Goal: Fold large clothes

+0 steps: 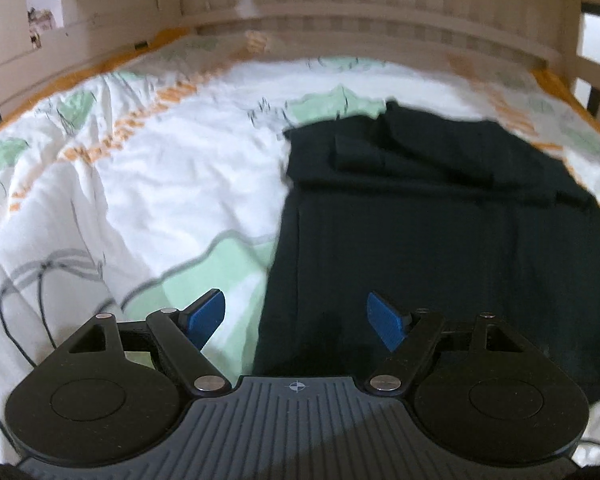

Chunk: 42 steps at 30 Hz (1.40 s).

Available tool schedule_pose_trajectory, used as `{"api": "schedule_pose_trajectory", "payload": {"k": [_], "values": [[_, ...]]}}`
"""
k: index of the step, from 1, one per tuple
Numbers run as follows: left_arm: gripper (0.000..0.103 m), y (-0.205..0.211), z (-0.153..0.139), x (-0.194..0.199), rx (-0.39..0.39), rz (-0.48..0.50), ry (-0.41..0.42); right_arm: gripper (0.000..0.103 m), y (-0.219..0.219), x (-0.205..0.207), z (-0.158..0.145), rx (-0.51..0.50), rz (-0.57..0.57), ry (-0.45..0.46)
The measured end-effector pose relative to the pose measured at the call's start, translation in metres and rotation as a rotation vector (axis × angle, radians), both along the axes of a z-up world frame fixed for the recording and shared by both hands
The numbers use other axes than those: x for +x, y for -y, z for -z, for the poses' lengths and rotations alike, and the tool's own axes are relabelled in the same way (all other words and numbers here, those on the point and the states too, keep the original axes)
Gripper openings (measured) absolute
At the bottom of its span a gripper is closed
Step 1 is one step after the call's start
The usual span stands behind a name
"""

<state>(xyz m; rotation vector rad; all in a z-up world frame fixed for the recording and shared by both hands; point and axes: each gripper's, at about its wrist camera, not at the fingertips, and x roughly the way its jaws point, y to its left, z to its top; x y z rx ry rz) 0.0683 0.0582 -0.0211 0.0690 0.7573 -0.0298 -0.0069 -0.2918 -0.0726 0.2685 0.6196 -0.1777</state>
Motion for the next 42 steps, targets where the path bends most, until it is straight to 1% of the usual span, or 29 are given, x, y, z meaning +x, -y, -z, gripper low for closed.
{"api": "schedule_pose_trajectory", "payload": {"k": [6,8,10,13,17,19,21,26,31,33,36,38,39,40,41,42], "values": [[0.077,-0.011,0.024,-0.004,-0.035,0.004,-0.096,0.102,0.009,-0.004,0.021,0.105,-0.004,-0.106],[0.078,-0.016,0.028,-0.005,-0.064,0.005,-0.110,0.102,0.016,-0.003,0.030,0.153,0.005,-0.149],[0.078,-0.020,0.030,-0.005,-0.091,0.004,-0.114,0.102,0.020,-0.002,0.037,0.191,0.011,-0.173],[0.082,-0.021,0.035,-0.005,-0.100,0.008,-0.123,0.103,0.020,-0.003,0.040,0.199,0.008,-0.181],[0.087,-0.020,0.038,-0.005,-0.098,0.017,-0.121,0.103,0.014,-0.001,0.045,0.166,-0.015,-0.204],[0.089,-0.022,0.039,-0.005,-0.108,0.020,-0.122,0.103,0.011,0.000,0.046,0.148,-0.023,-0.212],[0.090,-0.023,0.041,-0.003,-0.121,0.022,-0.125,0.103,0.010,0.000,0.046,0.152,-0.025,-0.209],[0.089,-0.025,0.040,-0.004,-0.138,0.041,-0.137,0.103,0.016,-0.001,0.047,0.210,-0.025,-0.178],[0.088,-0.026,0.037,-0.011,-0.158,0.083,-0.147,0.103,0.021,-0.005,0.046,0.312,-0.084,-0.142],[0.087,-0.026,0.037,-0.013,-0.171,0.093,-0.148,0.103,0.020,-0.006,0.046,0.341,-0.108,-0.140],[0.078,-0.028,0.036,-0.013,-0.196,0.102,-0.146,0.103,0.018,-0.008,0.046,0.366,-0.142,-0.145],[0.064,-0.029,0.036,-0.015,-0.228,0.123,-0.142,0.100,0.016,-0.008,0.046,0.374,-0.158,-0.150],[0.062,-0.029,0.036,-0.015,-0.238,0.130,-0.140,0.093,0.015,-0.009,0.046,0.378,-0.164,-0.152],[0.059,-0.029,0.036,-0.017,-0.239,0.131,-0.137,0.084,0.014,-0.009,0.046,0.380,-0.167,-0.153],[0.055,-0.028,0.036,-0.017,-0.239,0.133,-0.135,0.079,0.014,-0.011,0.046,0.378,-0.166,-0.153],[0.053,-0.028,0.037,-0.015,-0.240,0.131,-0.132,0.071,0.014,-0.011,0.046,0.377,-0.162,-0.152]]}}
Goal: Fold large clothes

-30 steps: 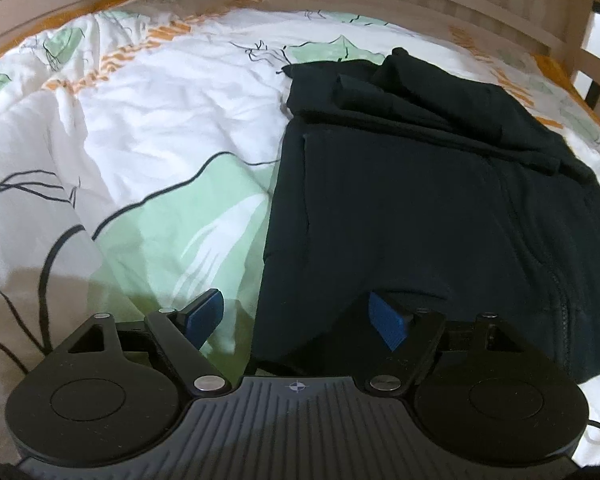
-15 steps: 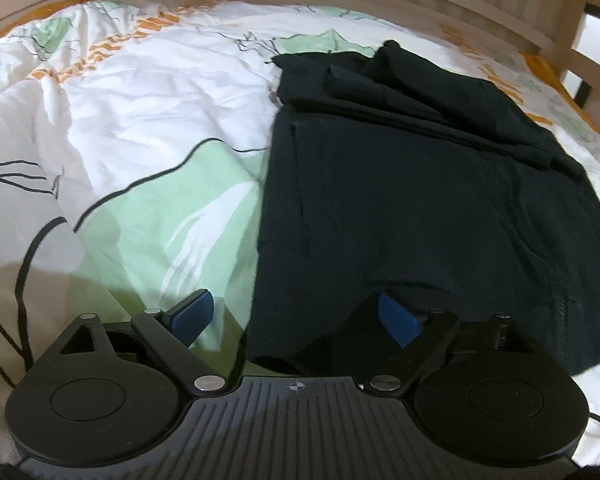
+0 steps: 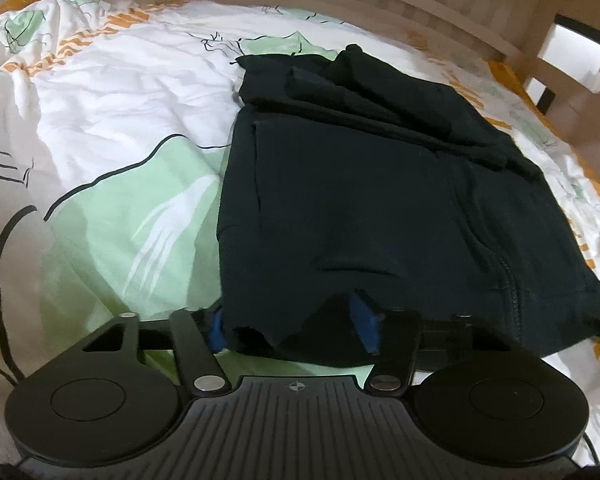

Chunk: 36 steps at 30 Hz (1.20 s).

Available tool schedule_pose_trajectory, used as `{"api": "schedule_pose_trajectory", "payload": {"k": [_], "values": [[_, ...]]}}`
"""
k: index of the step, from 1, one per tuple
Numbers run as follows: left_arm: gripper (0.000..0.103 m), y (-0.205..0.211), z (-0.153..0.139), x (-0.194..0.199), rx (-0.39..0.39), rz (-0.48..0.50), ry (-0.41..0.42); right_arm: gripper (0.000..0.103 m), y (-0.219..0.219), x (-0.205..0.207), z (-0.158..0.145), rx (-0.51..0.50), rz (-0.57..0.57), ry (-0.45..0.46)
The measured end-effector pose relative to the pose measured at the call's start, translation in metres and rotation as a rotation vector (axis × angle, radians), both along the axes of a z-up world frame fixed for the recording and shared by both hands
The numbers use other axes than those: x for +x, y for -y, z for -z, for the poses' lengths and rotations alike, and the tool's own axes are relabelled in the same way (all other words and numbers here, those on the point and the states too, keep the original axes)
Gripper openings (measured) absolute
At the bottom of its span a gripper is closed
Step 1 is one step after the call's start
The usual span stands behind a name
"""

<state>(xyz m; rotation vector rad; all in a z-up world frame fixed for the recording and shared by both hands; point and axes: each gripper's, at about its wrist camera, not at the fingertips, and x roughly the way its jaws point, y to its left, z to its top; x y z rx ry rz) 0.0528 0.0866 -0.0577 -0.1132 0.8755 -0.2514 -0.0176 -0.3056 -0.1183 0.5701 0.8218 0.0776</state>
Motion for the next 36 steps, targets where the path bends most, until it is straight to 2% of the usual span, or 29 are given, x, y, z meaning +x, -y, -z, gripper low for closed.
{"api": "schedule_pose_trajectory", "payload": {"k": [2,6,8,10,13,19,25,29,32,36], "values": [[0.042,-0.001,0.000,0.001,-0.006,-0.010,0.004,0.061,0.000,0.000,0.000,-0.008,0.015,-0.003],[0.029,-0.004,-0.001,0.003,-0.036,-0.033,0.008,0.045,0.005,0.000,0.001,0.003,0.049,-0.005],[0.018,-0.007,-0.002,0.001,-0.056,-0.044,0.022,0.036,0.006,0.000,0.001,0.006,0.058,-0.001],[0.014,-0.007,-0.004,0.000,-0.072,-0.048,0.039,0.026,0.007,0.000,-0.001,0.008,0.064,0.014],[0.012,-0.009,-0.008,-0.002,-0.101,-0.071,0.058,0.020,0.008,-0.003,-0.004,0.021,0.074,0.051],[0.011,-0.015,-0.028,0.004,-0.218,-0.126,0.076,0.017,0.011,-0.008,-0.025,0.073,0.077,0.182],[0.011,-0.012,-0.071,0.028,-0.287,-0.116,0.176,0.016,0.009,0.010,-0.057,0.077,0.073,0.300],[0.011,-0.012,-0.097,0.070,-0.348,-0.121,0.222,0.016,0.015,0.046,-0.083,0.077,0.071,0.365],[0.011,-0.006,-0.111,0.105,-0.362,-0.126,0.280,0.016,0.024,0.085,-0.100,0.094,0.072,0.408],[0.011,0.011,-0.112,0.169,-0.364,-0.133,0.286,0.016,0.029,0.140,-0.110,0.082,0.083,0.435]]}}
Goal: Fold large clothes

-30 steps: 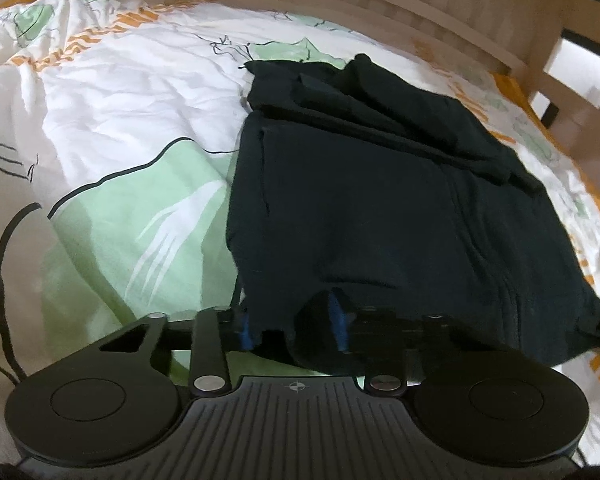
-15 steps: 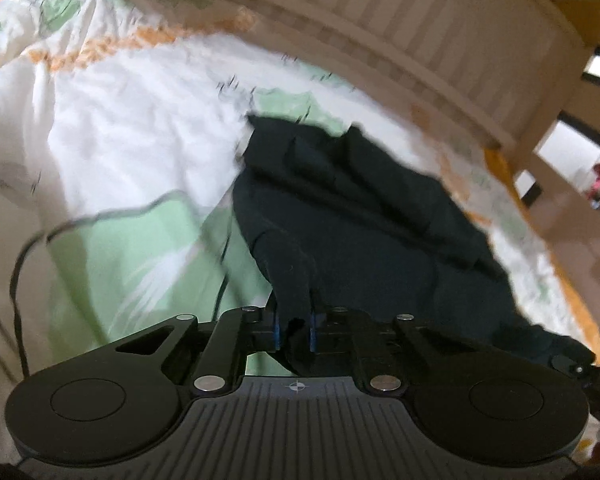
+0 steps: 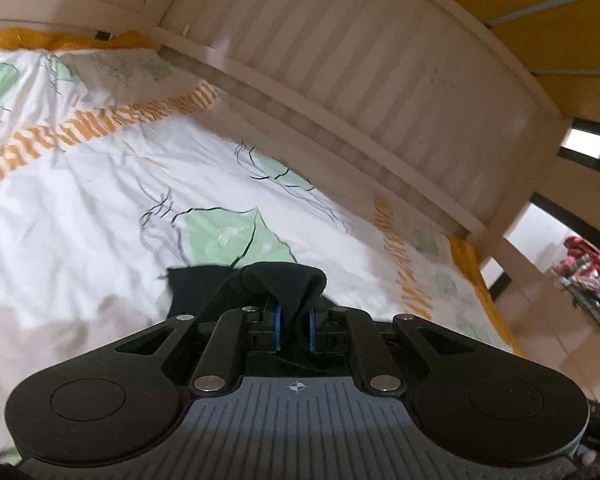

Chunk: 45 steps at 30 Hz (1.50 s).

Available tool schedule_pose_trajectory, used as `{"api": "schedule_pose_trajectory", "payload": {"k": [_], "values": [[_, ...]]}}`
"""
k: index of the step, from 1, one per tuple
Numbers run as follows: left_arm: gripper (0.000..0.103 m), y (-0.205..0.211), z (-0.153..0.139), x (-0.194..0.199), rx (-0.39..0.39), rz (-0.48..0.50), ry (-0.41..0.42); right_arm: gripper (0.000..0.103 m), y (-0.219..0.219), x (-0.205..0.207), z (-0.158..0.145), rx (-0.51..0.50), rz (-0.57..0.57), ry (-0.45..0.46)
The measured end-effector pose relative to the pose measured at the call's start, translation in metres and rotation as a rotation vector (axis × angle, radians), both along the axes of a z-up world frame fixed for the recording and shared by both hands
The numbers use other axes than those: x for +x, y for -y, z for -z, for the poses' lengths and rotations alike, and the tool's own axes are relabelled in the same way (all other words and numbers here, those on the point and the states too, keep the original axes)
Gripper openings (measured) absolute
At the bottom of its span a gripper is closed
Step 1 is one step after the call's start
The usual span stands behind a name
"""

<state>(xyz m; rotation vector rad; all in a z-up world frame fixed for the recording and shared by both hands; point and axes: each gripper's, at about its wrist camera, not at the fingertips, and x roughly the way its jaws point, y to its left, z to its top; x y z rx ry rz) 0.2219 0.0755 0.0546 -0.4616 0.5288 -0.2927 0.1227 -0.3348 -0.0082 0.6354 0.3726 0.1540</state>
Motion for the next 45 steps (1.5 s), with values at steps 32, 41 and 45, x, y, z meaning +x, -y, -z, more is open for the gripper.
{"api": "schedule_pose_trajectory", "payload": {"k": [32,41,45], "values": [[0.094,0.097,0.058,0.061,0.489,0.137,0.020,0.086,-0.048,0.121,0.035,-0.471,-0.044,-0.042],[0.103,0.103,0.111,0.119,0.510,0.110,-0.166,0.086,-0.076,0.150,0.072,-0.629,-0.113,-0.143],[0.103,0.091,0.126,0.143,0.453,0.111,-0.234,0.090,-0.055,0.182,0.088,-0.601,-0.057,-0.250]]}}
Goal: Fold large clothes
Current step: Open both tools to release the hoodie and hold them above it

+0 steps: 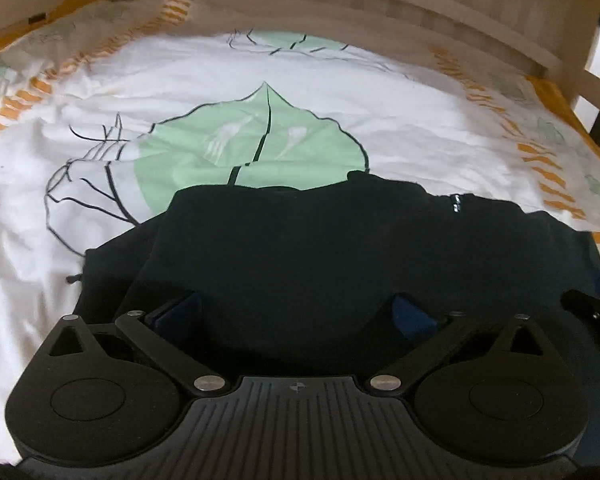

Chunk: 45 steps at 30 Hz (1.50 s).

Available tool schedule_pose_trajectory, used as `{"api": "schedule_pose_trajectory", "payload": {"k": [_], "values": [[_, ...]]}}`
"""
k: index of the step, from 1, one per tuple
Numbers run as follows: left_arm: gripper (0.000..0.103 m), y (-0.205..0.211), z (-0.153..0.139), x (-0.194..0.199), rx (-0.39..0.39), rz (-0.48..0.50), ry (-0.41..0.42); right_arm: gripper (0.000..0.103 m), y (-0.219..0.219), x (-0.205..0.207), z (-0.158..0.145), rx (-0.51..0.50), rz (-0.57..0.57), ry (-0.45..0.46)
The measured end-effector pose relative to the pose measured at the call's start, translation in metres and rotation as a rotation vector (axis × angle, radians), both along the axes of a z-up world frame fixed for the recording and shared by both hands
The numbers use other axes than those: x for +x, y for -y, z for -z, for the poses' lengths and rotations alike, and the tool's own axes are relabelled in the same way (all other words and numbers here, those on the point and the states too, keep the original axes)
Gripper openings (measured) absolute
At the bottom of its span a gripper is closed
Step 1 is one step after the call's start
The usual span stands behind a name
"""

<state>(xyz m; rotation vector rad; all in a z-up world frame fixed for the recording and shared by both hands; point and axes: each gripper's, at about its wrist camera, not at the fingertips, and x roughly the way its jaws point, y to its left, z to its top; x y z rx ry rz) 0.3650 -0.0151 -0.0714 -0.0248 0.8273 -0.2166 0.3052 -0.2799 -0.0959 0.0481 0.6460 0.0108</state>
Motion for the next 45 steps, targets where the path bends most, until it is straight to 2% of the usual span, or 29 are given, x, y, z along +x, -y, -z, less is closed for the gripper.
{"api": "schedule_pose_trajectory", "payload": {"k": [2,7,18,28,45], "values": [[0.103,0.003,0.001,0.003,0.019,0.006,0.000,0.095,0.008,0.011,0.008,0.047,0.031,-0.027],[0.103,0.003,0.008,0.004,0.008,-0.001,0.028,0.099,0.005,0.011,0.018,0.016,0.047,0.014],[0.103,0.008,0.021,-0.020,0.013,-0.025,0.203,0.100,0.002,0.002,0.024,0.015,0.057,0.076],[0.103,0.009,0.023,-0.021,0.003,-0.027,0.224,0.100,0.000,-0.001,0.028,0.002,0.069,0.104],[0.103,0.008,0.022,-0.020,0.004,-0.027,0.215,0.100,-0.002,0.000,0.029,0.005,0.072,0.105]]}}
